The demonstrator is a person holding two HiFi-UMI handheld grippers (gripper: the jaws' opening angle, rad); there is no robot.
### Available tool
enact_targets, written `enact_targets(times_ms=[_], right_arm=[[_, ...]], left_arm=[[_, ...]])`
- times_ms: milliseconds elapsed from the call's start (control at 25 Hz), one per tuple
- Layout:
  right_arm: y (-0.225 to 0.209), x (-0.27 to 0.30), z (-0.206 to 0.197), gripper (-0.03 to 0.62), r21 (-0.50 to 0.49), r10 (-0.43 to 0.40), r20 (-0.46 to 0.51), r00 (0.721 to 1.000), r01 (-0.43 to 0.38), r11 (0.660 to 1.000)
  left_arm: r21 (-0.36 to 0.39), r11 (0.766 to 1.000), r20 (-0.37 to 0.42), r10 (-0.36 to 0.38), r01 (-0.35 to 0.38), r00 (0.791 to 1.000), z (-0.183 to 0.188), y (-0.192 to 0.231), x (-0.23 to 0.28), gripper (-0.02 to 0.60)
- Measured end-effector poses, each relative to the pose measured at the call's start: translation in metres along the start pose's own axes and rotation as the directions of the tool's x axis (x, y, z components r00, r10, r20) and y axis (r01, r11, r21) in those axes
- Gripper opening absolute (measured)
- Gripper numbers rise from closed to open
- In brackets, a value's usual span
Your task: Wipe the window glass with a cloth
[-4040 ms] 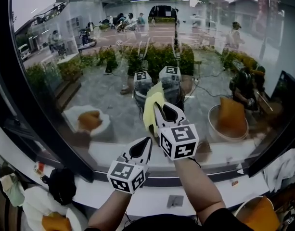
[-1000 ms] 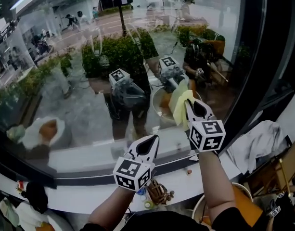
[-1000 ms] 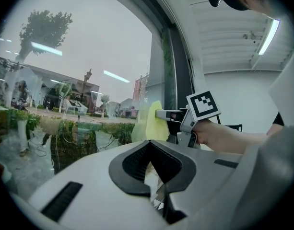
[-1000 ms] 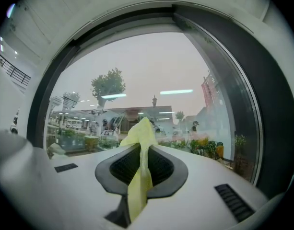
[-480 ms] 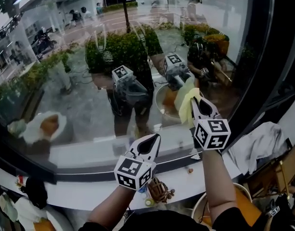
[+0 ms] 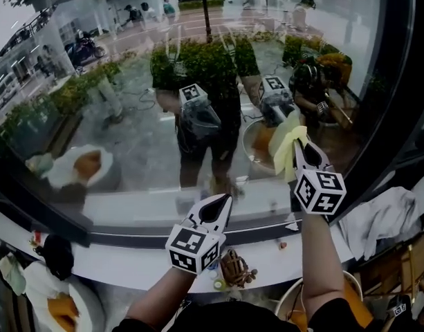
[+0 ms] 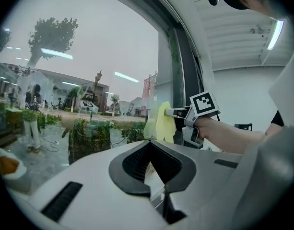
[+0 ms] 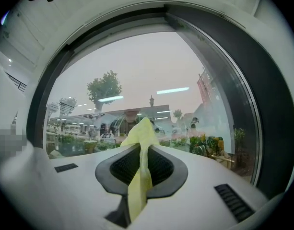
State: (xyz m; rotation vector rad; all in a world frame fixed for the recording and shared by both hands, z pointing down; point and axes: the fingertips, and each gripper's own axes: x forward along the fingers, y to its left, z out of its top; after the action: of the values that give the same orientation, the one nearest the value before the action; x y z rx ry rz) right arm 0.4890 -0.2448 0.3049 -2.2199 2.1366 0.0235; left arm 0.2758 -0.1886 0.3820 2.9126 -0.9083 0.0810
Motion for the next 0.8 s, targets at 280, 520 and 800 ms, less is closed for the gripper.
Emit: enact_targets(times_ms=[280, 520, 800], right_arm=[[0.047, -0.010, -0.015, 0.052, 0.011, 0.079, -0.013, 0.997, -0.079, 0.997], [0.112, -0.037, -0.028, 0.052, 0.031, 0.160, -0.019, 0.987, -0.160, 0.987], [0.179, -0.082, -0.056, 0.052, 0.058, 0.219, -0.053, 0.974, -0.216, 0.975]], left_arm=[[-0.007, 0.996, -0.010, 0.094, -0.094, 0.995, -0.005, 0.023, -0.044, 0.008], [-0.026, 0.990, -0.011, 0.139, -0.139, 0.990, -0.008, 0.041, -0.093, 0.008], [-0.048, 0.985, -0.031, 0.165, -0.166, 0.986, -0.027, 0.047, -0.157, 0.008]])
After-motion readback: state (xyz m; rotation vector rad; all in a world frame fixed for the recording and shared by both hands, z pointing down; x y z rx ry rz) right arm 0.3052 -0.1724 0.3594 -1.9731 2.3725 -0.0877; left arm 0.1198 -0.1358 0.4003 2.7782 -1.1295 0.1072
